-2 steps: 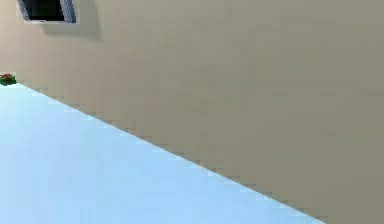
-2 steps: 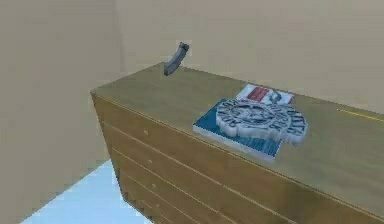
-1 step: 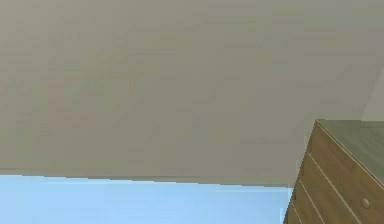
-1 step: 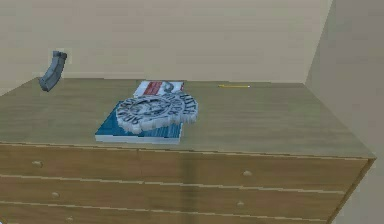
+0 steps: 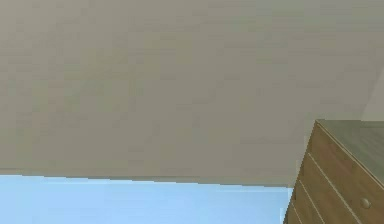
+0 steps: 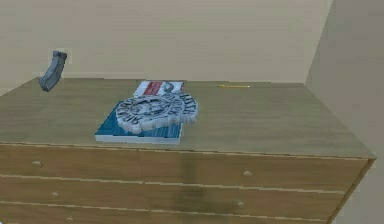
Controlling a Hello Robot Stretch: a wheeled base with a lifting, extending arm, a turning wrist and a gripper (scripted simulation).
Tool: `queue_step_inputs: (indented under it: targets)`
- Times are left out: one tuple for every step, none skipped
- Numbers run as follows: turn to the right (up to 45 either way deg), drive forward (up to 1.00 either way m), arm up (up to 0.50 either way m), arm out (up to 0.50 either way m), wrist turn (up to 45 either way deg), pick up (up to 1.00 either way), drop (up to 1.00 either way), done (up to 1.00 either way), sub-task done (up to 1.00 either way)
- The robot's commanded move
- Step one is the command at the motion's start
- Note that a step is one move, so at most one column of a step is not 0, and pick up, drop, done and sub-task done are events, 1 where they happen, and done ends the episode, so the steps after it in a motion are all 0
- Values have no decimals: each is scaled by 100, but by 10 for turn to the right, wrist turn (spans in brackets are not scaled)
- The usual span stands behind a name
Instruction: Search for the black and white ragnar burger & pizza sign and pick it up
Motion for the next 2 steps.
queue_step_inputs:
  targets:
    - [0,0,38,0,0,0,0,0,0]
    - [0,0,0,34,0,0,0,0,0]
